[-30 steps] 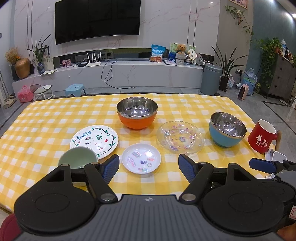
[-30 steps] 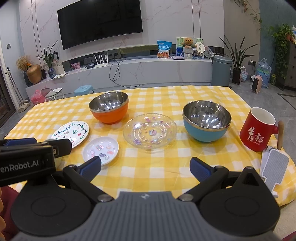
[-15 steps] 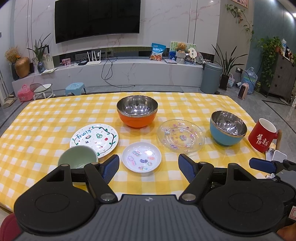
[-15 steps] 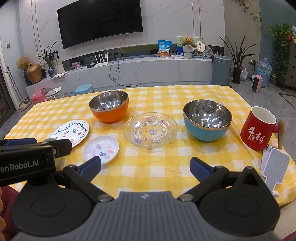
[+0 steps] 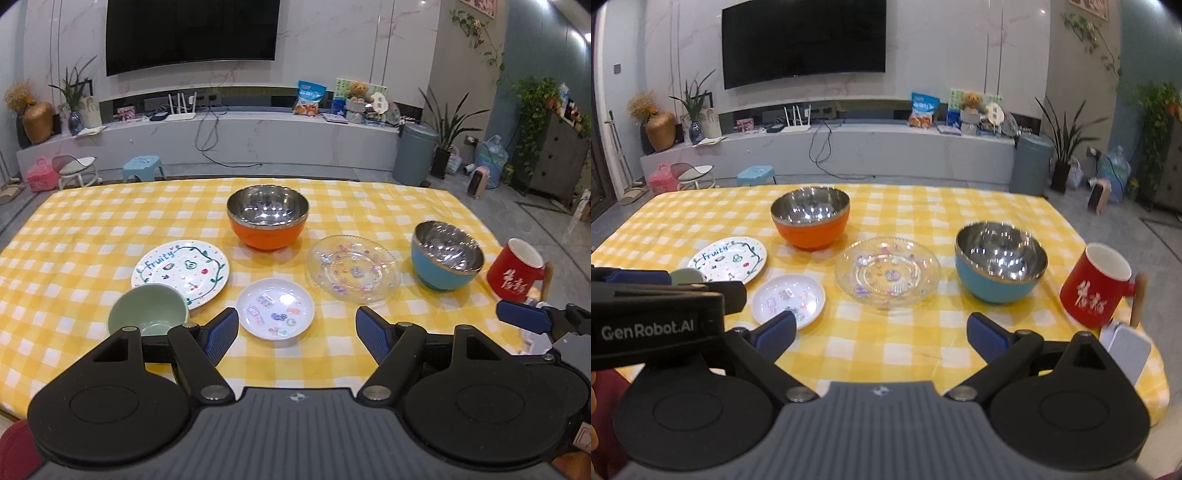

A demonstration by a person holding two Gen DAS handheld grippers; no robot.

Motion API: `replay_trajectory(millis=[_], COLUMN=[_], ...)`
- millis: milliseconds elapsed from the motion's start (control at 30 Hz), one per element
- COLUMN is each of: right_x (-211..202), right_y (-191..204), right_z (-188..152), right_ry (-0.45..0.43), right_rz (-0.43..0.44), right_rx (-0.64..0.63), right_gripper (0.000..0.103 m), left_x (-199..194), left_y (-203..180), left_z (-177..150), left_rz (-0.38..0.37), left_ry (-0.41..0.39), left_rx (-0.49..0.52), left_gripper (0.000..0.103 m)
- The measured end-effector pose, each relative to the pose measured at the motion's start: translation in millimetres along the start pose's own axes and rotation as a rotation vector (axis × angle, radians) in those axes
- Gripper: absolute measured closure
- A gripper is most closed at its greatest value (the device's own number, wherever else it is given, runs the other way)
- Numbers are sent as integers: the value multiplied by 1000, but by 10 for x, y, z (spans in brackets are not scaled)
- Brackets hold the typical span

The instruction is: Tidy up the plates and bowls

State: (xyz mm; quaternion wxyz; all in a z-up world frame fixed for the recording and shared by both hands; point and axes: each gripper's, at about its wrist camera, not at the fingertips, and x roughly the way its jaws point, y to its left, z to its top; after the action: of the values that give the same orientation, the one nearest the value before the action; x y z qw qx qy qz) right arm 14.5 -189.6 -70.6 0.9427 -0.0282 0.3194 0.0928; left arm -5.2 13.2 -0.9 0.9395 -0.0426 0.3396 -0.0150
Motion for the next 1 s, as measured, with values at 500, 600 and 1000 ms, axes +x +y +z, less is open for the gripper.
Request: replay_trajectory(millis=[500, 600, 1000], right_x=[-251, -313, -218], right_y=[-240, -364, -1275], right_z=[335, 503, 1172], right_ry=[7, -27, -65], right_rz=[107, 52, -33], right_rx=[107, 117, 290], right_gripper=[6, 6, 6], left_x=[-334, -357, -273], left_y=[406, 518, 187], left_z=[263, 330, 963], left_rz=[85, 84, -36], left_ry=[-109, -109, -113], left_rx=[-63, -90, -83], left_gripper=[18, 18, 18])
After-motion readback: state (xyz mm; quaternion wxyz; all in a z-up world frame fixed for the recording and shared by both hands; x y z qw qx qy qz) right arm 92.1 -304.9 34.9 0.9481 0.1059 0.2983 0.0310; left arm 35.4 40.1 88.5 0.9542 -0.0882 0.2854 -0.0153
